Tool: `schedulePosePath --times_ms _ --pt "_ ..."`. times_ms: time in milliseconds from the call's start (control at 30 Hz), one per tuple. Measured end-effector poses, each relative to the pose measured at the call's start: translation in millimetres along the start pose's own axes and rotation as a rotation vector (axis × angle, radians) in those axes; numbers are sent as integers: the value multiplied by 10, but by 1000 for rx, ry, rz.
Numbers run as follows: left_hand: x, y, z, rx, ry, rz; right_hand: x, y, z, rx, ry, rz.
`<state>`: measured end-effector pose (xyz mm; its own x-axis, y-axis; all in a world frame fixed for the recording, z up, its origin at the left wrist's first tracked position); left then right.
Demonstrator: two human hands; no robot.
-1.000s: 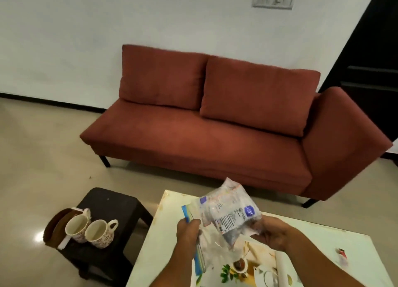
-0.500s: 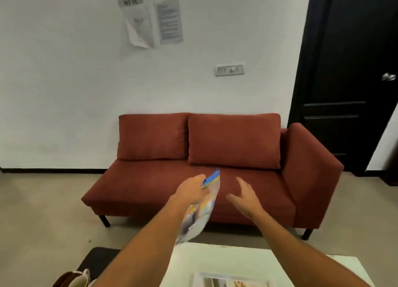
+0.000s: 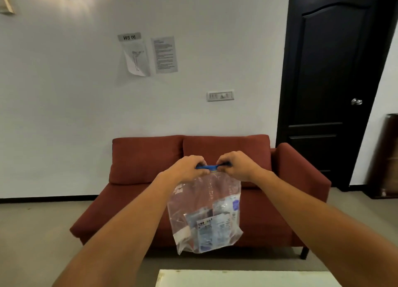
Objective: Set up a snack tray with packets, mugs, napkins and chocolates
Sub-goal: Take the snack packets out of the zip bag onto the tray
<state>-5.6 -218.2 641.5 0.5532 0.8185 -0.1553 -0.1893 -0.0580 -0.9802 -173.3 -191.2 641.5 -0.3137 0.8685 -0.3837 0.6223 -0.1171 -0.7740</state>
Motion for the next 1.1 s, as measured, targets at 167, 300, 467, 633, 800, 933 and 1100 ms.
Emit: schedulePosePath --times_ms 167,300,467,633,800,933,1100 --pt "76 -49 -316 -17 66 -49 30 -259 193 18 113 8" --pt "90 -7 -536 96 38 -5 63 -371 314 80 192 -41" --pt "-43 -138 -416 128 83 139 -149 -272 74 138 159 -101" --pt "-144 -315 -157 -52 148 174 -520 -11 -378 226 48 -141" --pt "-114 -531 -391 -6 112 229 -650 70 -444 109 46 -116" --pt "-24 -609 -522 -14 131 233 -666 148 -460 113 38 -107" --pt "103 -737 -864 45 92 245 -285 96 -41 237 104 -125"
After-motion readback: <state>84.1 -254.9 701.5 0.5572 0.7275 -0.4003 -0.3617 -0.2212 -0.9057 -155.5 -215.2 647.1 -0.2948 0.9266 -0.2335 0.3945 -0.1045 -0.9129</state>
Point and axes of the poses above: each hand's wrist, its own x-axis away from the middle knuckle, its own y-axis out of the palm, z = x × y, the point moved 6 cm from there along -x, towards the middle knuckle, and after that the axes turned 12 degrees about -x, right-handed, at the moved point
